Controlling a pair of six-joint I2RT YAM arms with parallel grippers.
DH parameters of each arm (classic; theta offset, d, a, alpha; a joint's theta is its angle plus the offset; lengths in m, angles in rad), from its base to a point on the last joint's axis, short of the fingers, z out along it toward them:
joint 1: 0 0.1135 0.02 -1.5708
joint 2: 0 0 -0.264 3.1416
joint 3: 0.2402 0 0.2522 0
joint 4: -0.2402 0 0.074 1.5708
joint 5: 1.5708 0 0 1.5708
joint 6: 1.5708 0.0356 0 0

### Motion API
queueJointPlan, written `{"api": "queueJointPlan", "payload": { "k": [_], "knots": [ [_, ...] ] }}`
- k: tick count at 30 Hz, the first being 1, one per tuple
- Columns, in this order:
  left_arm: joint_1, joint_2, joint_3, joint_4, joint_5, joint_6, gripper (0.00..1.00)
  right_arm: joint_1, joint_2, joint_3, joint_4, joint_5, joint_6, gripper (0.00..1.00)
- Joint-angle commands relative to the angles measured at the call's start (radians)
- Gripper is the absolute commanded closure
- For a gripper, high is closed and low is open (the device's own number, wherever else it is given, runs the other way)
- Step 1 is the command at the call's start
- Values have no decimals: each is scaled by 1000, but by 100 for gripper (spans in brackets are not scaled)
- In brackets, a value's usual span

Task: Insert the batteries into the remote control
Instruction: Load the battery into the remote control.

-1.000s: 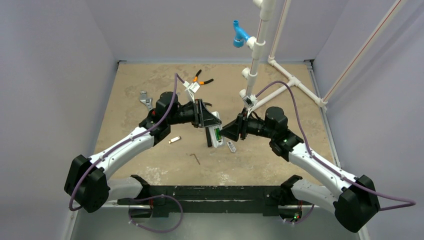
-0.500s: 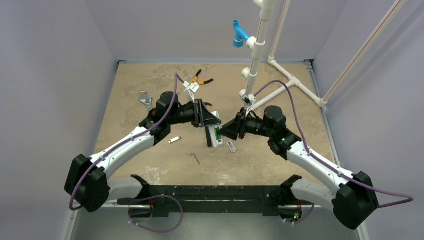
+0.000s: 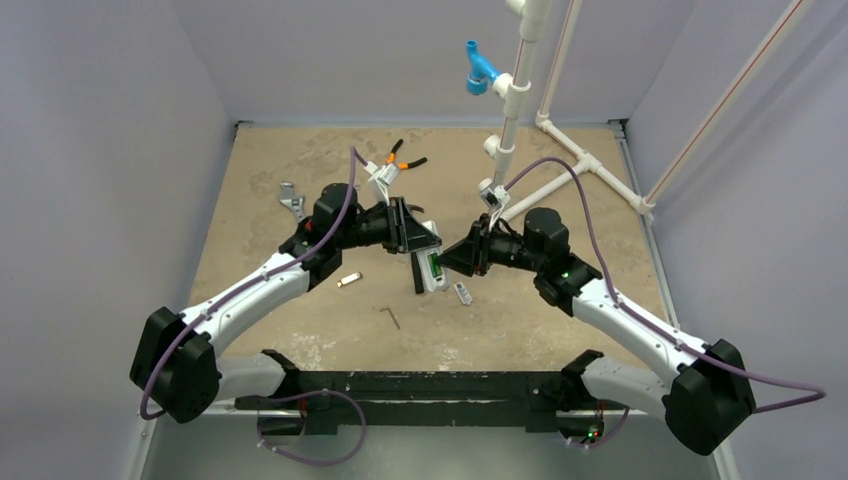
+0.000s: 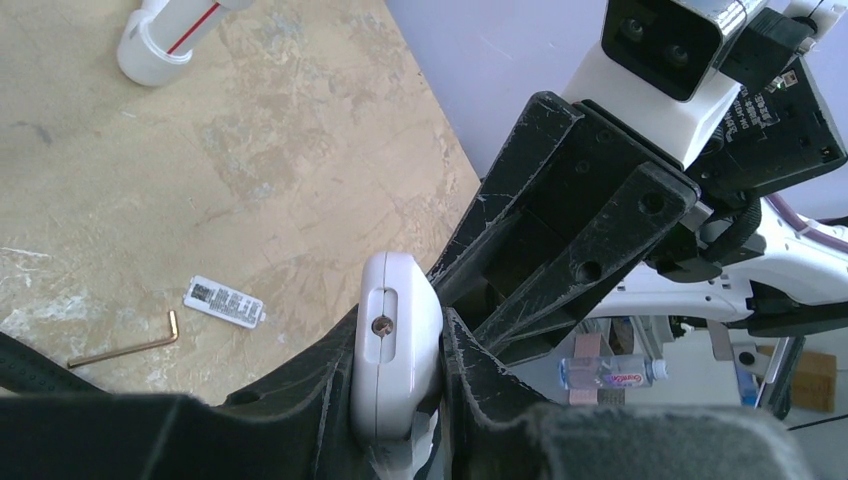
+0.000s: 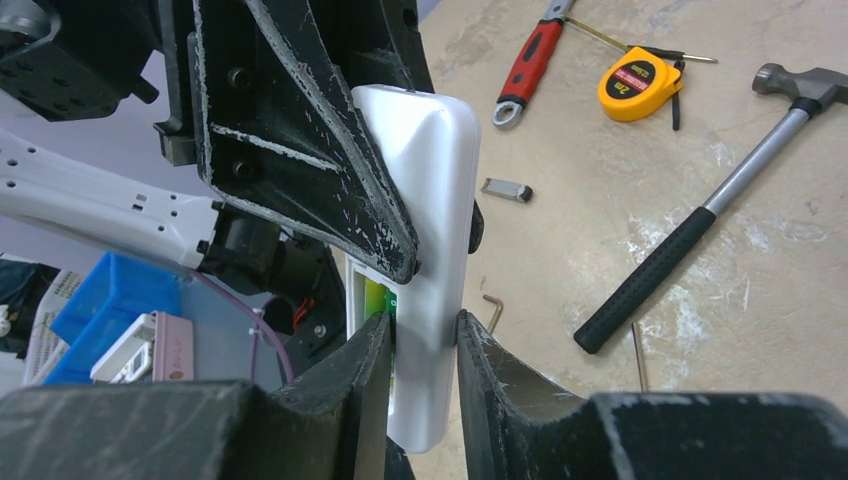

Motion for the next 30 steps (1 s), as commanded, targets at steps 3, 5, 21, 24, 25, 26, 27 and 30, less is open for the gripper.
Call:
{"api": "queueJointPlan", "payload": {
  "k": [3,5,21,24,25,26,27,30],
  "knots": [
    [-4,-9,45,48,39,-12,100,-3,27,41,-48,103,-48,87],
    [-4,-6,46,48,39,-13,100,-3,22,42,-52,104,-54,87],
    [-4,-34,47,62,14,12,100,-18,-73,-72,256,-57,43,33],
    [-3,-46,27,112,-9,11,100,-23,-39,-119,425,-119,157,30],
    [-2,-49,23,130,-12,4,100,-22,-28,-126,456,-122,178,29],
    [-2,-47,21,144,-12,-3,100,-23,-25,-130,470,-118,188,28],
    [-3,-48,20,152,-13,-7,100,-23,-28,-134,469,-105,185,27],
    [0,-52,20,135,-36,0,100,-22,-83,-134,363,4,109,26]
  ]
}}
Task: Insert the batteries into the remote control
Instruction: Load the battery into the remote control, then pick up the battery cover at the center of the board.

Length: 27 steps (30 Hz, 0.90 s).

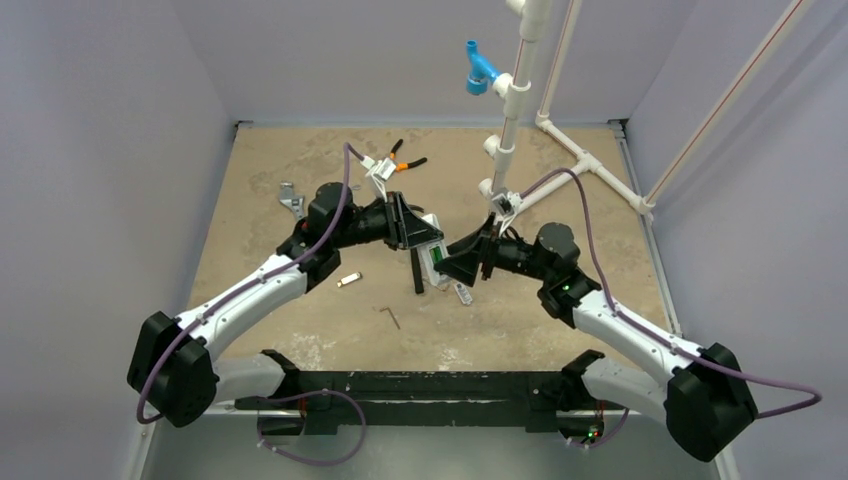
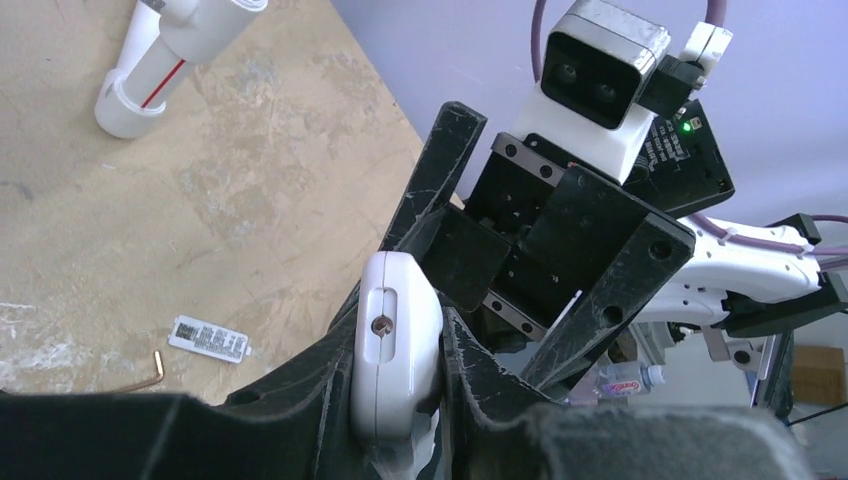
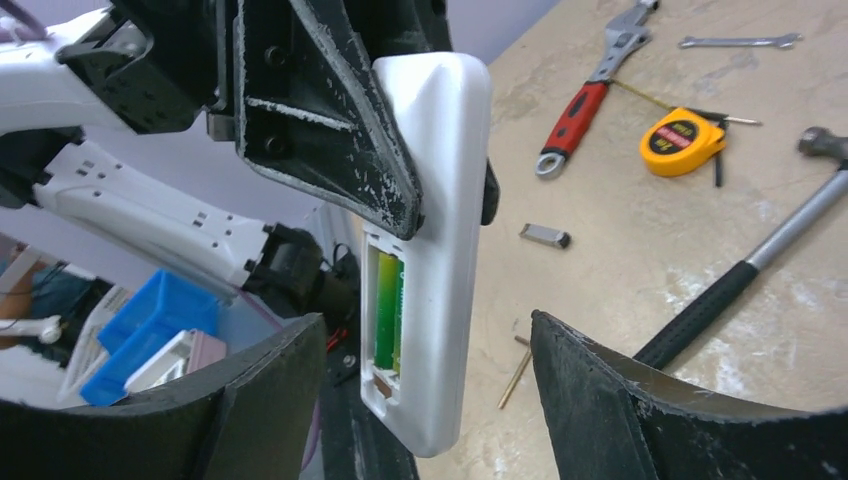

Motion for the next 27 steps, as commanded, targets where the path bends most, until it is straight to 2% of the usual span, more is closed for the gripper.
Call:
{"api": "queueJointPlan", "payload": {
  "k": [1,4,7,11,14,18,21,27],
  "knots": [
    [0,-38,17,45,-53,12,100,-3,-86,9,-30,135,-50,26],
    [20,-50,7,-63,-128,28,100,-3,-143,35,-269,365,-162,27],
    [63,-76,-66,-56,-152,-2,100,-3,-138,67,-531,595,-224,30],
    [120,-112,-122,-67,-150,-21,100,-3,-95,67,-681,714,-274,37],
    [137,-125,-126,-88,-149,-12,100,21,-71,37,-688,754,-243,40],
    [141,-118,-126,-79,-147,-20,100,208,-8,28,-685,1009,-221,39],
    [141,-101,-120,-64,-137,-29,100,244,74,47,-690,1033,-165,37],
    [140,-95,-118,-64,-129,-29,100,281,166,45,-629,1021,-160,37]
  ]
}}
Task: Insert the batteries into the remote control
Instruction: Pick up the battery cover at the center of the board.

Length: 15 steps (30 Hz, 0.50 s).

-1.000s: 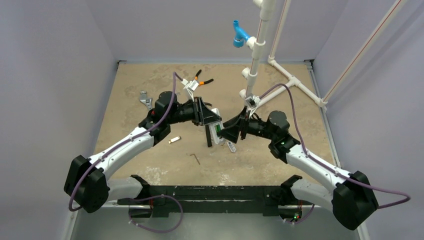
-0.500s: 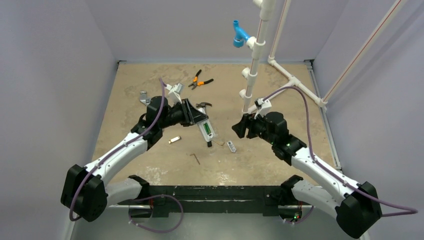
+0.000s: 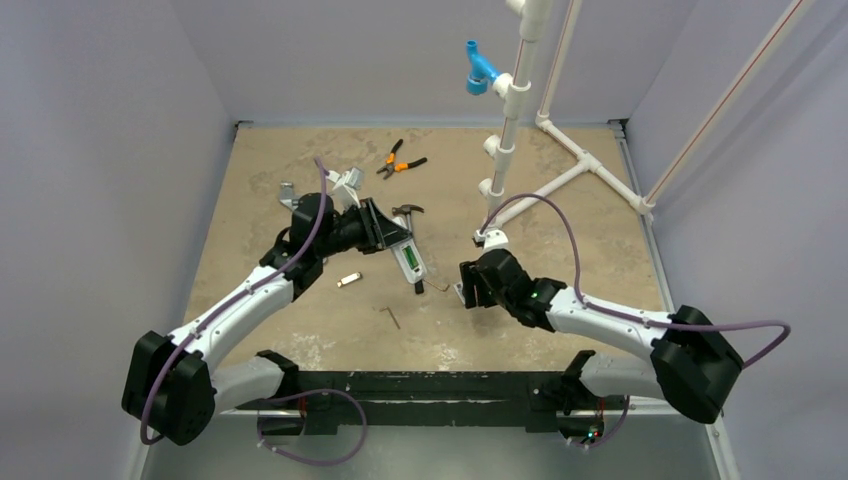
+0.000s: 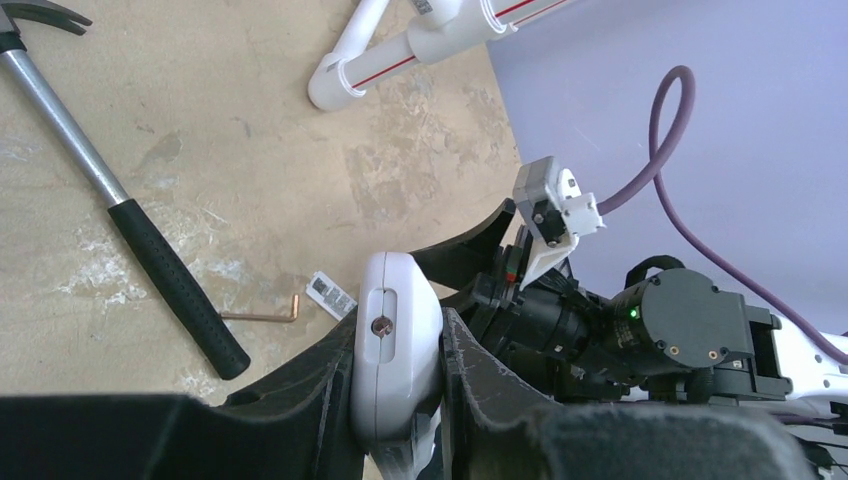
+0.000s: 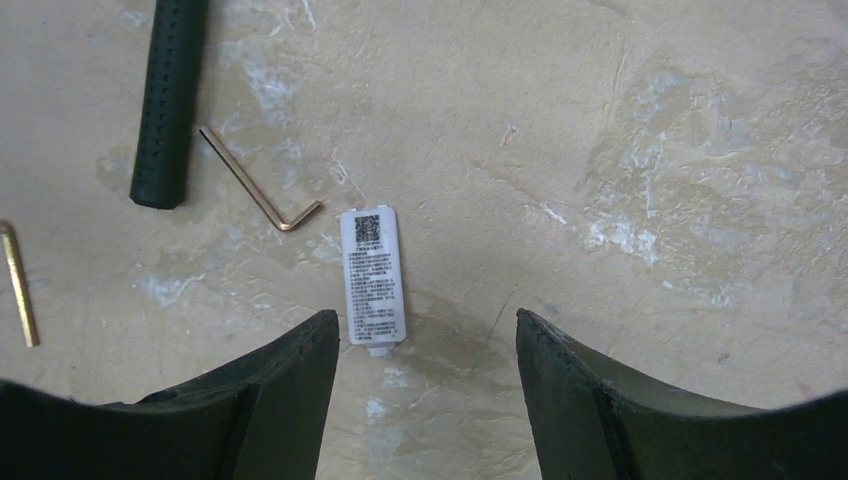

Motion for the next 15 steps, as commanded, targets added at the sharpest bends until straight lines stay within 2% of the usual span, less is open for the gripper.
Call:
{"api": "queueJointPlan", "payload": {
  "k": [1,7,15],
  "knots": [
    [5,-7,10,51,14,-21,100,20,36,23,44,60,18,37],
    [6,0,9,58,12,-23,100,40,76,29,97,-23,-22,40],
    [5,3,9,59,15,-30,100,55,142,45,96,3,-15,50]
  ]
}}
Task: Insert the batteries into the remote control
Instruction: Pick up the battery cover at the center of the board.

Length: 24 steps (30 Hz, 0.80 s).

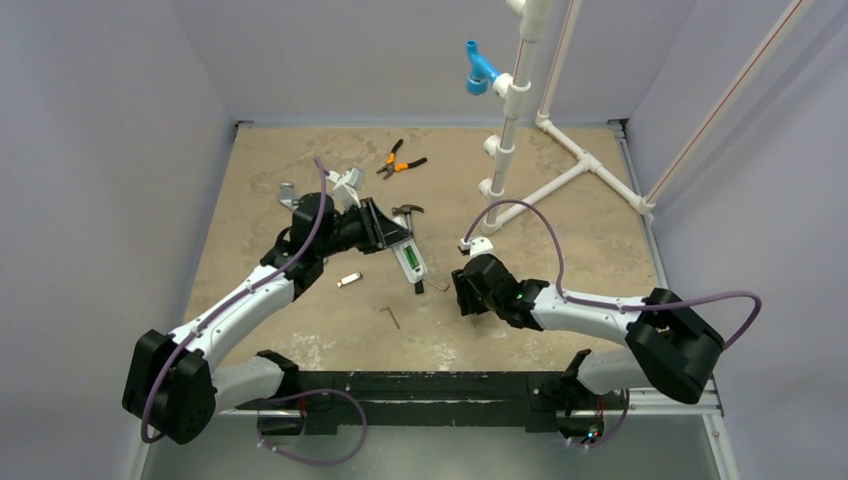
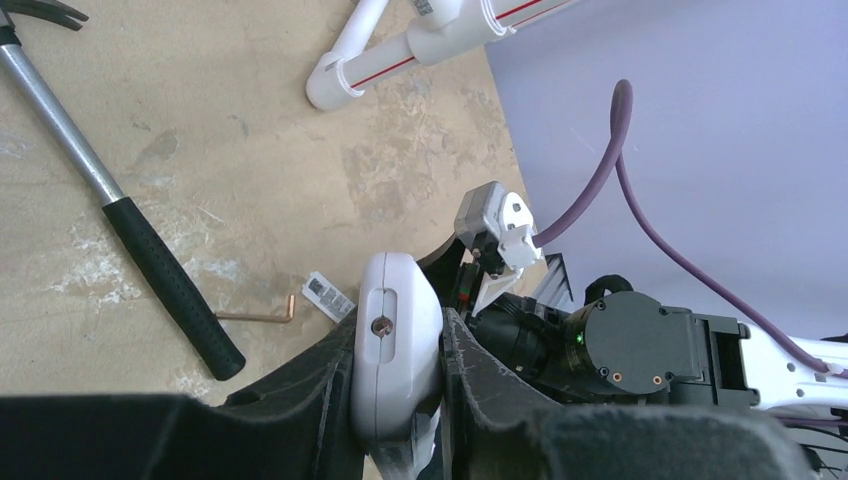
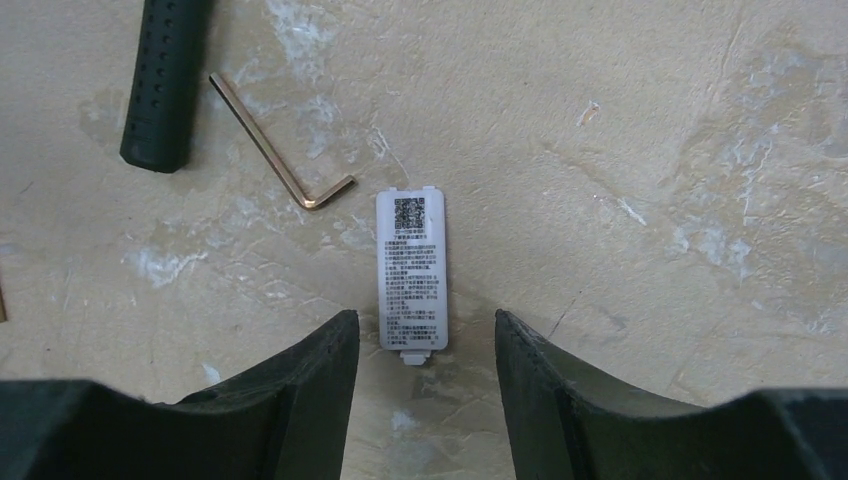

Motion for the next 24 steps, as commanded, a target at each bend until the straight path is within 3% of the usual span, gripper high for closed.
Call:
{"api": "queueJointPlan", "payload": {
  "k": [1,24],
  "knots": [
    [5,-3,9,53,16,-18,100,4,14,40,37,23,0,51],
    [5,-1,9,60,22,-26,100,21,86,84,6,-18,-58,64]
  ]
}}
